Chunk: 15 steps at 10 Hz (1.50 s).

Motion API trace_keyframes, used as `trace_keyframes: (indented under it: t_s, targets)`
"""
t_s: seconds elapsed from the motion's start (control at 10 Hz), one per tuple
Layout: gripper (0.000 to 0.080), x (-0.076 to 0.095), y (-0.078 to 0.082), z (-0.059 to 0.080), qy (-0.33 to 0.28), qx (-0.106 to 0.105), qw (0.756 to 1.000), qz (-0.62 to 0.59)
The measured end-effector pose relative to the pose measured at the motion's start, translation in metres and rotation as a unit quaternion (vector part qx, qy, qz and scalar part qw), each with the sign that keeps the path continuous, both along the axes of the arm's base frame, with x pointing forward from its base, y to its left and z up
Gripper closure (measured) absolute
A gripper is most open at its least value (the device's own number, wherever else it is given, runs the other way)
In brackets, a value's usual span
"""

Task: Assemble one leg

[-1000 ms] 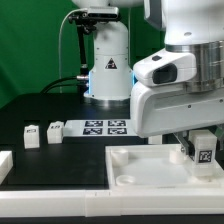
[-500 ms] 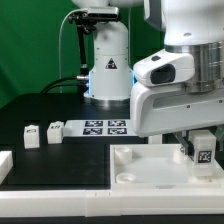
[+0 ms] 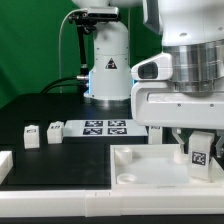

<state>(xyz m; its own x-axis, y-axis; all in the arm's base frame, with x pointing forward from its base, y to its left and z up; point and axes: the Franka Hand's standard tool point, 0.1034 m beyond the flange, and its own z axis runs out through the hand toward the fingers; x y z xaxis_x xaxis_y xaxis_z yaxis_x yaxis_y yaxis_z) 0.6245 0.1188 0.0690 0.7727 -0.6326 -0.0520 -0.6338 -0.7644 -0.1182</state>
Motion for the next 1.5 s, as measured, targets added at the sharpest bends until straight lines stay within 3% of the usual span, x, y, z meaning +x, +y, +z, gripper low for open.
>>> trace_keyframes:
  t_s: [0.4,0.6,0.7,0.8,0.9,1.0,1.2,1.5]
  targets:
    - [0.0506,-0.001,0.003,0.000,0.025,0.011,0.970,-0.242]
    - [0.0506,-0.002,0.005,-0.001,0.028,0.015,0.965,-0.261]
    - [0.0416,-0.002,0.005,-0.001,0.028,0.014,0.965,-0.260]
    - [0.0276,-0.002,0.005,-0.001,0.028,0.014,0.966,-0.255]
    - [0.0190,-0.002,0.005,-0.001,0.024,0.013,0.974,-0.226]
    - [0.0190,-0.002,0.005,-0.002,0.023,0.012,0.976,-0.214]
    - [0.0152,-0.003,0.007,-0.002,0.006,0.006,0.997,-0.078]
    - [0.0150,-0.005,0.012,-0.003,-0.014,-0.004,0.995,0.102]
